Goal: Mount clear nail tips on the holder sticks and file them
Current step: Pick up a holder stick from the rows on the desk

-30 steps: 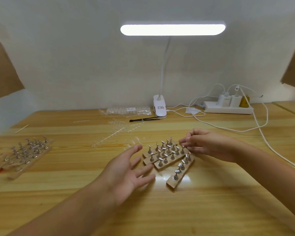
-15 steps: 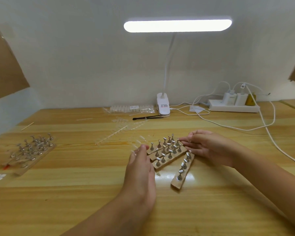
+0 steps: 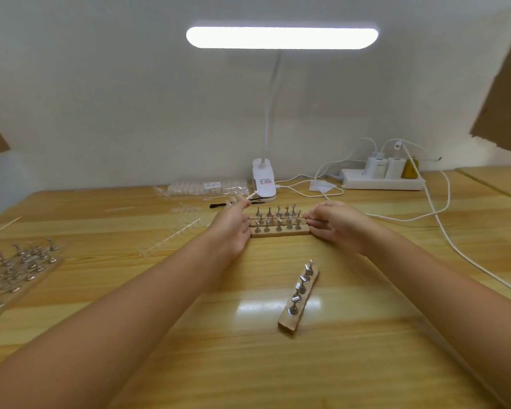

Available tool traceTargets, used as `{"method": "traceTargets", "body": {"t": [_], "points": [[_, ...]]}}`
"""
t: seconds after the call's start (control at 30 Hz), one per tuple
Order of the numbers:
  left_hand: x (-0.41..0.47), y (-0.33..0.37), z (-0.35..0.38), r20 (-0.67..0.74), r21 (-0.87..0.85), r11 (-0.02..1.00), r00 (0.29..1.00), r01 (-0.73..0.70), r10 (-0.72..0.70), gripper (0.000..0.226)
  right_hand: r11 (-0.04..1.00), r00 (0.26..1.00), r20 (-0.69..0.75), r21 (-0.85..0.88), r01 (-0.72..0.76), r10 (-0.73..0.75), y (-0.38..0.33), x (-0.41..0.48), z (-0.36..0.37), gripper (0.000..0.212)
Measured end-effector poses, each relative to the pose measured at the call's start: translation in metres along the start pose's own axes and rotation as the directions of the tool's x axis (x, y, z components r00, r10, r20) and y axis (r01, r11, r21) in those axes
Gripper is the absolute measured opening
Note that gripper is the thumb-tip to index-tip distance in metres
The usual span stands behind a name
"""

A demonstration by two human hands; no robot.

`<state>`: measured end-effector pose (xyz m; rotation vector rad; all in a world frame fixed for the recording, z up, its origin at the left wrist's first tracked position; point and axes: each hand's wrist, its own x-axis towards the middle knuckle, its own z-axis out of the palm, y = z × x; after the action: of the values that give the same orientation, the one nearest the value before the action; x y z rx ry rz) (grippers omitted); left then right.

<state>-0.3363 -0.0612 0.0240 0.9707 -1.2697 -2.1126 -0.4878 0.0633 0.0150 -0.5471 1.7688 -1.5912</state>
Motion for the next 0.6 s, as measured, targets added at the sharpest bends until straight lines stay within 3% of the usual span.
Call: {"method": "traceTargets", "body": {"t": [0.1, 0.17, 0.23, 0.3, 0.4, 0.6], "points": [[0.008, 0.008, 0.003, -0.026, -0.023, 1.000, 0.999, -0.019, 0.019, 0.049, 0.999, 0.998, -0.053, -0.033, 0.027, -0.029, -0.002, 0.002, -0.004, 0.004], [-0.005, 0.009, -0.006, -0.067, -0.079, 0.997, 0.998, -0.009, 0.004, 0.038, 0.980, 0.985, -0.096, -0.156, 0.127, -0.143, 0.000, -0.012, -0.013, 0.005], [-0.037, -0.001, -0.023, -0.004, -0.135, 0.987, 0.997, 0.082, -0.083, 0.025, 0.957, 0.977, -0.026, -0.207, 0.202, -0.212, 0.007, -0.034, -0.023, 0.004], [-0.079, -0.020, -0.042, 0.147, -0.139, 0.960, 0.963, 0.244, -0.224, 0.021, 0.981, 0.981, 0.107, -0.086, 0.172, -0.162, 0.016, -0.057, -0.029, 0.005], [-0.137, -0.043, -0.057, 0.272, -0.158, 0.908, 0.901, 0.388, -0.338, 0.045, 0.995, 0.973, 0.218, -0.043, 0.087, -0.076, 0.021, -0.076, -0.030, 0.007], [-0.162, -0.045, -0.046, 0.286, -0.200, 0.899, 0.901, 0.390, -0.327, 0.042, 0.982, 0.972, 0.231, -0.169, 0.089, -0.048, 0.011, -0.085, -0.030, 0.007]]}}
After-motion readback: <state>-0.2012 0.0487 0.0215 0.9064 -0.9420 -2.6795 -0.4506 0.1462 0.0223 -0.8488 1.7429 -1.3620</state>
